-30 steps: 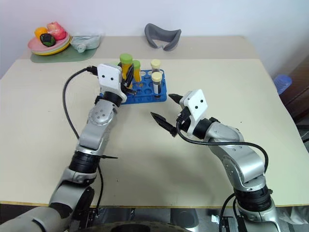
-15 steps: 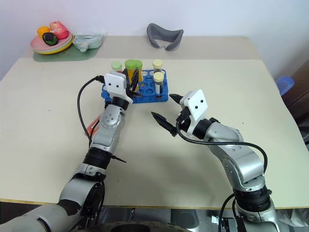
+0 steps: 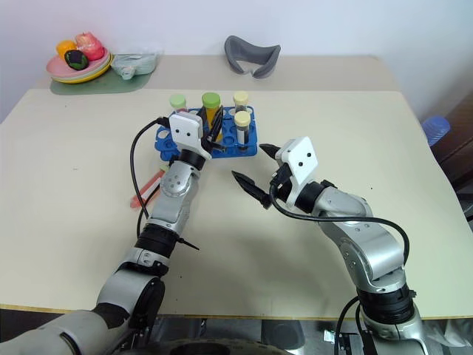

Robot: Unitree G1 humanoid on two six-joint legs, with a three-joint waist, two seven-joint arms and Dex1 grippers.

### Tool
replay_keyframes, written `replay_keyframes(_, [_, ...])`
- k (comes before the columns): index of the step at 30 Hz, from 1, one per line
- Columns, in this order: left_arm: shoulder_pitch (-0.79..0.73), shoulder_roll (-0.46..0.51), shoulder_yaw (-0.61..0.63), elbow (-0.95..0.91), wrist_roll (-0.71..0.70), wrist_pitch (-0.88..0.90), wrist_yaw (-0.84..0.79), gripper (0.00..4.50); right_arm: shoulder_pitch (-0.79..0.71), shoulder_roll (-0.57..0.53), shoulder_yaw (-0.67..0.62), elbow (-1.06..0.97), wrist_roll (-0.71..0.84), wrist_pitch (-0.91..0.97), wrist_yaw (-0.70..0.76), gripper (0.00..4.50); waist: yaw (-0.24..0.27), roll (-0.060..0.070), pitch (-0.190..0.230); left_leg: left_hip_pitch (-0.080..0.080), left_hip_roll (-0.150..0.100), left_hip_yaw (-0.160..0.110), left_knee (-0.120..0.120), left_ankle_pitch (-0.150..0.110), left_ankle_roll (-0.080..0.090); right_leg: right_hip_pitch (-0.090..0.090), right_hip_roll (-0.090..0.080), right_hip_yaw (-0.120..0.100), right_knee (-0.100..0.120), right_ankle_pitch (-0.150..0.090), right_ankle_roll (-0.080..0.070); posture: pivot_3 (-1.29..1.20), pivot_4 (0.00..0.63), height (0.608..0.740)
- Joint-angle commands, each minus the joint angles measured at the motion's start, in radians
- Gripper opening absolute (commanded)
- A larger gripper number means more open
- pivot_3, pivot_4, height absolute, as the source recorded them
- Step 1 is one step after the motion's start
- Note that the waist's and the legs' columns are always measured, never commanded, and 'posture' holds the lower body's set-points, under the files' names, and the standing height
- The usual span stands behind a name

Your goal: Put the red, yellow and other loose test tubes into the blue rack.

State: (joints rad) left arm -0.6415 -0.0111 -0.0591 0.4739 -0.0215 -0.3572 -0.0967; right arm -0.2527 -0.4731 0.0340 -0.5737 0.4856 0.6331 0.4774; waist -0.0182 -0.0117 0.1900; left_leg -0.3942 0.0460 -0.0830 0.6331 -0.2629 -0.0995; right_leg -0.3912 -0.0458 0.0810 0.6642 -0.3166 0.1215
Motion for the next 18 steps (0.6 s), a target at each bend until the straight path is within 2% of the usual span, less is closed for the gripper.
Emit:
replay_keyframes(1, [-0.02, 0.006, 0.008, 0.003, 0.025, -0.02, 0.017, 0.82, -0.005, 0.002, -0.011, -0.034, 0.005, -0.008, 0.0, 4.5, 0.0, 0.0, 0.0, 0.0, 0.0, 0.0, 0.0, 0.0, 0.0, 0.0, 0.0, 0.0, 0.0, 0.0, 0.0, 0.0, 0.15, 0.74])
replay_keyframes(18, [0.001, -0.003, 0.004, -0.023, 0.028, 0.004, 0.013, 0.82, -0.017, 0.012, 0.01, -0.025, 0.0, -0.016, 0.004, 4.5, 0.0, 0.0, 0.0, 0.0, 0.0, 0.0, 0.0, 0.0, 0.0, 0.0, 0.0, 0.0, 0.0, 0.0, 0.0, 0.0, 0.15, 0.74])
